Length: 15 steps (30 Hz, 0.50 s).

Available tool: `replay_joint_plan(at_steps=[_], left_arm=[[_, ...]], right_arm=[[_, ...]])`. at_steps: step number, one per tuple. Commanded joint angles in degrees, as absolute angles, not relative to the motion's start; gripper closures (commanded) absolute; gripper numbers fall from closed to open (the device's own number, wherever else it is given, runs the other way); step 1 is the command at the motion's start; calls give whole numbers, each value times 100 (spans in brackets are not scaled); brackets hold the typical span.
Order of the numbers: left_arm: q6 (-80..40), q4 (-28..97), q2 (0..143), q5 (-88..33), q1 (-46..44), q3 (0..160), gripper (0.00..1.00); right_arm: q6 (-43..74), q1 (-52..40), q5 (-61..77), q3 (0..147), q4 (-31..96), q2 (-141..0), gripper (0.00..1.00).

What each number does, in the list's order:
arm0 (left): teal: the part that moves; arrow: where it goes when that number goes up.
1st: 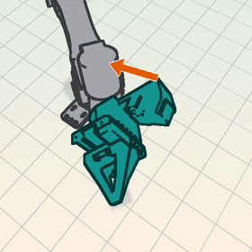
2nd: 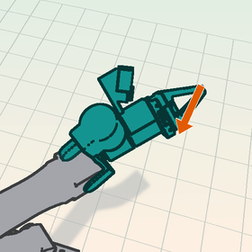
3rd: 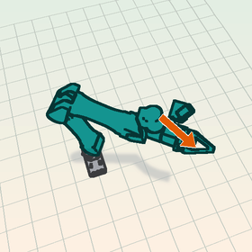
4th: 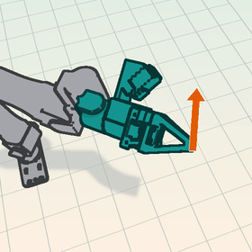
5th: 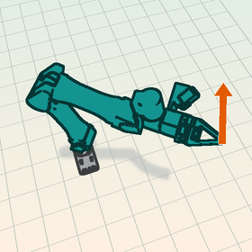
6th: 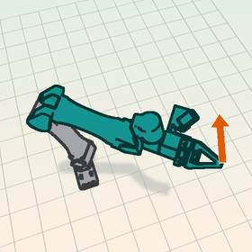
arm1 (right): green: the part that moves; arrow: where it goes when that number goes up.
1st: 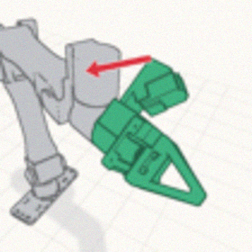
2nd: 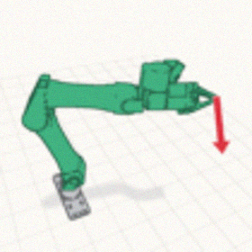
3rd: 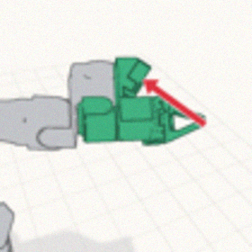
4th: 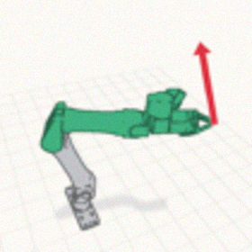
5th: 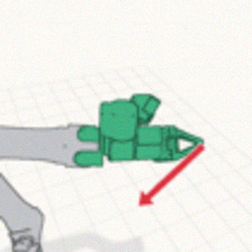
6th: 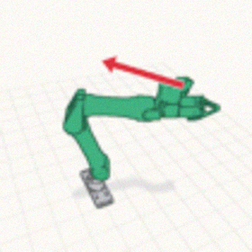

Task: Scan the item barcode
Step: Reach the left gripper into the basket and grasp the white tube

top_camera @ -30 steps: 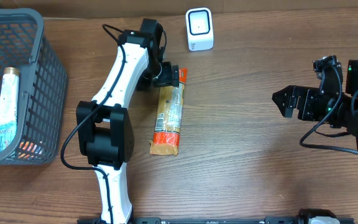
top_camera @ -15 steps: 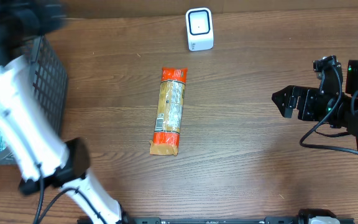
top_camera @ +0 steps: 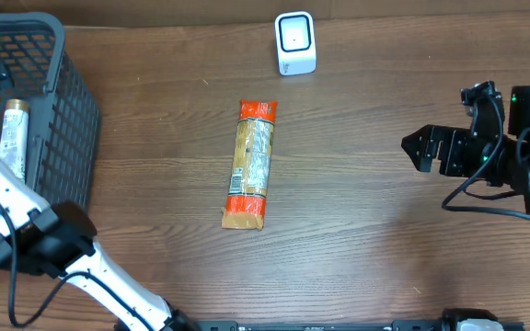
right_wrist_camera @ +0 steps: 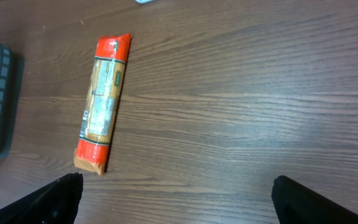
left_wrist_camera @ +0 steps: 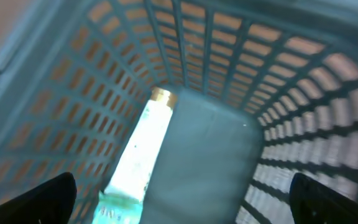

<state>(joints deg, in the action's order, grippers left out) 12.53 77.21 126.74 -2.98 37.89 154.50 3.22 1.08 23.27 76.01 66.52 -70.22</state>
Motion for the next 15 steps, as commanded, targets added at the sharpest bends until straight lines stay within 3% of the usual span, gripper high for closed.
replay_joint_plan(at_steps=[1,15], left_arm=[[1780,7341,13043,-508,3791,14982,0],[1979,6670,14698,-388,4051,14853,0]], right_arm=[[316,104,2303,7725,6639,-7175,0],[316,104,2300,7725,6632,-7284,0]])
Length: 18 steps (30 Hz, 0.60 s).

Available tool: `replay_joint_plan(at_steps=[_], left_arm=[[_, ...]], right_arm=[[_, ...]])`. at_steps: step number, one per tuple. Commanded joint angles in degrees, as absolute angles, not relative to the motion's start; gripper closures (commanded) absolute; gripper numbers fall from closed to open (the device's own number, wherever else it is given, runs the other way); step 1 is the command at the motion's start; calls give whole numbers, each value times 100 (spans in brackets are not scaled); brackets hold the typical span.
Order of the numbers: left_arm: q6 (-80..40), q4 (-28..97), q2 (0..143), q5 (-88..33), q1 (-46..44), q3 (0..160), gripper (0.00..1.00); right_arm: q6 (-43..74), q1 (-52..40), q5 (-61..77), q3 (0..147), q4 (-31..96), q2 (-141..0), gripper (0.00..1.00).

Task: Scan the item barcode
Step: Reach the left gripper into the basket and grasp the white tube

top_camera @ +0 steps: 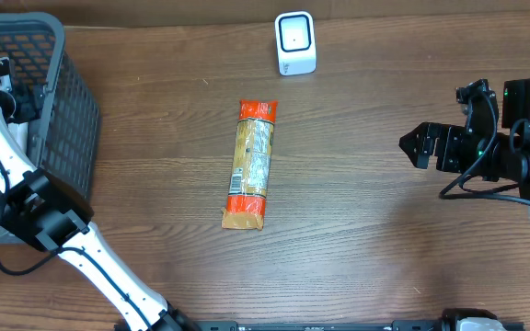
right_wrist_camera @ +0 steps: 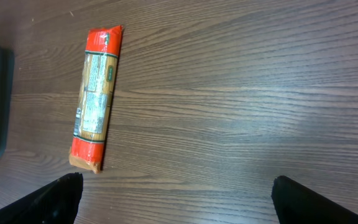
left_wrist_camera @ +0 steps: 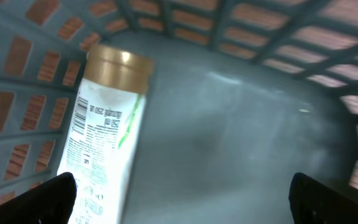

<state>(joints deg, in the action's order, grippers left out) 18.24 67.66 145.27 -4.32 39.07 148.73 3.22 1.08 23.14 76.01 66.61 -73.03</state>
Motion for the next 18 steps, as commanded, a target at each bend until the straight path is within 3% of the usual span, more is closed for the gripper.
replay_joint_plan(at_steps=[1,18], left_arm=[[2010,6628,14765,-344,4053,14851,0],[2073,5913,15187,513,4152,13837,1]], right_arm=[[316,104,2300,7725,6632,-7284,0],[316,104,2300,7725,6724,-7284,0]])
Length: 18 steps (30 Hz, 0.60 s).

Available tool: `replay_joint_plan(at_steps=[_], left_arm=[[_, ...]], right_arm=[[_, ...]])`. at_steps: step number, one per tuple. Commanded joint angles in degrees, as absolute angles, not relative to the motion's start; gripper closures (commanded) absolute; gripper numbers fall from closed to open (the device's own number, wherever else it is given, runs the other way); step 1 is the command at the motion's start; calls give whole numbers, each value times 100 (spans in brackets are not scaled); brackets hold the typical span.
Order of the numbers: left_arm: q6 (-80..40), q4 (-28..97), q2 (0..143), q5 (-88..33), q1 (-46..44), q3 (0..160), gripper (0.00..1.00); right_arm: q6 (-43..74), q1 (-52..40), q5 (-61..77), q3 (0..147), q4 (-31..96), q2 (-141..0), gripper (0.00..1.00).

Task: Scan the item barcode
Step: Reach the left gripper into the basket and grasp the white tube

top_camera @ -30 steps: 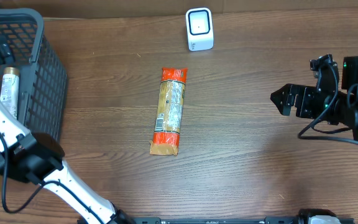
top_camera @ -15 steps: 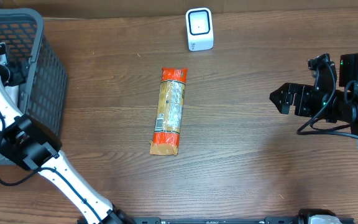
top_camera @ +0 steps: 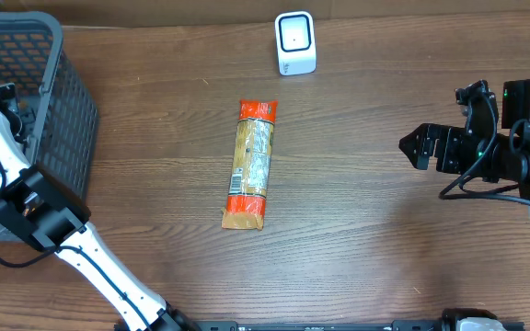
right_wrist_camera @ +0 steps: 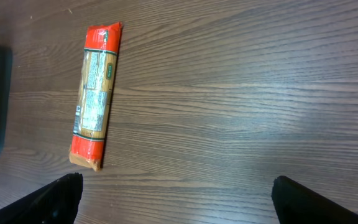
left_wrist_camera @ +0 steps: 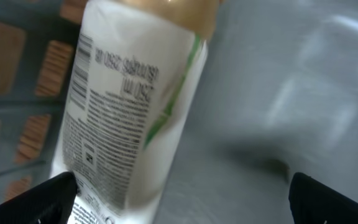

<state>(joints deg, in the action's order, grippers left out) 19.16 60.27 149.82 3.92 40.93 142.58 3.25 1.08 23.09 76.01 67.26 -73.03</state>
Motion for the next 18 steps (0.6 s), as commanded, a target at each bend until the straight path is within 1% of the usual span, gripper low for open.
replay_joint_plan(at_steps=[1,4,5,6,7,8,10,11,12,18], left_arm=[[2102,5826,15187,519,4156,13686,1],[2106,5540,15187,631,4156,13231,2],[2106,5478,15187,644,4156,13133,4],[2104,5408,15187,644,4156,13037,7],[2099,5369,15187,639,4156,12967,14],[2073,5371,15187,615,4156,12914,27],[1927,5374,15187,596,4154,12842,64],[1881,5389,15187,593,4154,12831,92],[1809,5415,15187,596,4154,12829,96],[1490,5872,15155,543,4075,13058,96]], right_arm=[[316,104,2300,7725,6726,-7284,0],[316,104,2300,7725,6740,-7284,0],[316,104,2300,7725,6744,-7284,0],[316,104,2300,7725,6744,-7284,0],[318,104,2300,7725,6744,-7284,0],[318,104,2300,7725,6744,-7284,0],[322,104,2303,7725,6744,-7284,0],[340,104,2300,7725,6742,-7284,0],[338,104,2303,7725,6742,-7284,0],[338,104,2303,7725,6742,-7284,0]])
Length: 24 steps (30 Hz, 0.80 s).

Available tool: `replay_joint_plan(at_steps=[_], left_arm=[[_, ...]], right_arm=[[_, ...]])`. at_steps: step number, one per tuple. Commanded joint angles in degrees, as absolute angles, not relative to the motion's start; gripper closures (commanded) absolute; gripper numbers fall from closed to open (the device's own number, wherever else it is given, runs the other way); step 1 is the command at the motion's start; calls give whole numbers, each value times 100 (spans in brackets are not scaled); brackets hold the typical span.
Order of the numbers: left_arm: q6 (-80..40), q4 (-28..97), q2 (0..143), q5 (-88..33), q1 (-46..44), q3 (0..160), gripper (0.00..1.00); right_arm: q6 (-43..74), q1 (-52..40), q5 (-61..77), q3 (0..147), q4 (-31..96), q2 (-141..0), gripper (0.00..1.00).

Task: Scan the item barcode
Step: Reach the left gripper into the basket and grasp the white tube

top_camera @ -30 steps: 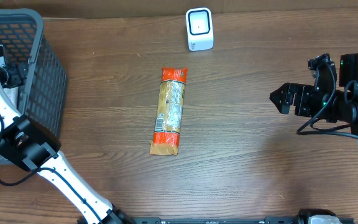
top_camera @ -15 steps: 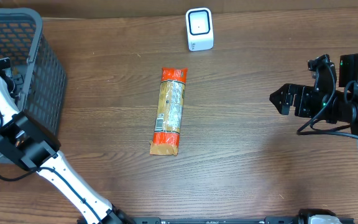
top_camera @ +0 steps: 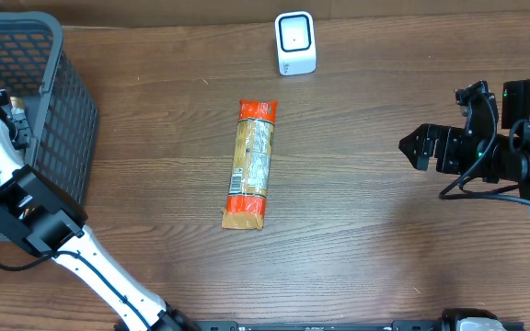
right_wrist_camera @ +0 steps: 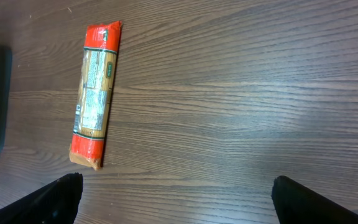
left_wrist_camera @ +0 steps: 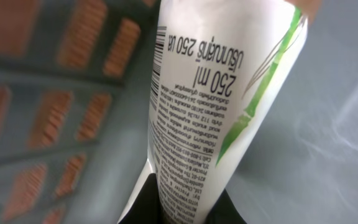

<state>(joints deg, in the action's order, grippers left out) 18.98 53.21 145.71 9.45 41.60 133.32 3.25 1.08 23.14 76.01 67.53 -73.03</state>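
A white tube (left_wrist_camera: 210,118) with black print, a green leaf mark and "250 ml" lies on the floor of the grey basket (top_camera: 58,101). My left gripper (left_wrist_camera: 187,202) is down inside the basket (left_wrist_camera: 61,118), its two black fingers pressed against either side of the tube's lower end. In the overhead view that gripper (top_camera: 11,121) covers the tube. The white scanner (top_camera: 294,43) stands at the table's far edge. My right gripper (right_wrist_camera: 179,202) hovers open over the right of the table with nothing between its fingers.
A long orange-and-red pasta packet (top_camera: 250,164) lies lengthwise in the middle of the wooden table, also seen by the right wrist camera (right_wrist_camera: 95,93). The basket's tall mesh walls surround the left arm. The right arm (top_camera: 486,147) sits at the right edge.
My left gripper's fingers, spread wide at the frame's corners before, now close against the white tube's lower end, and the tube fills more of the view. The right arm is unmoved.
My left gripper was open high over the basket, the tube lying below. It was then lower inside the basket, closer to the tube, still open. It now clamps the tube. The right gripper shifted slightly early on, then stayed open.
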Motion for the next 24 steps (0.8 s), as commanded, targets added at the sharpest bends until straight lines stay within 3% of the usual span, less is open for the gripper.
replay_joint_plan(at_steps=[1,10,17,24], left_arm=[[1356,6106,15109,322,4040,13312,96],[346,7561,14271,-646,3966,16230,96],[-178,7940,12864,-1022,3765,17915,96],[-174,8930,11990,-1017,2171,18000,96]], right_arm=[[338,104,2303,7725,6740,-7284,0],[338,104,2305,7725,6785,-7284,0],[336,104,2303,7725,6783,-7284,0],[336,104,2300,7725,6764,-7284,0]])
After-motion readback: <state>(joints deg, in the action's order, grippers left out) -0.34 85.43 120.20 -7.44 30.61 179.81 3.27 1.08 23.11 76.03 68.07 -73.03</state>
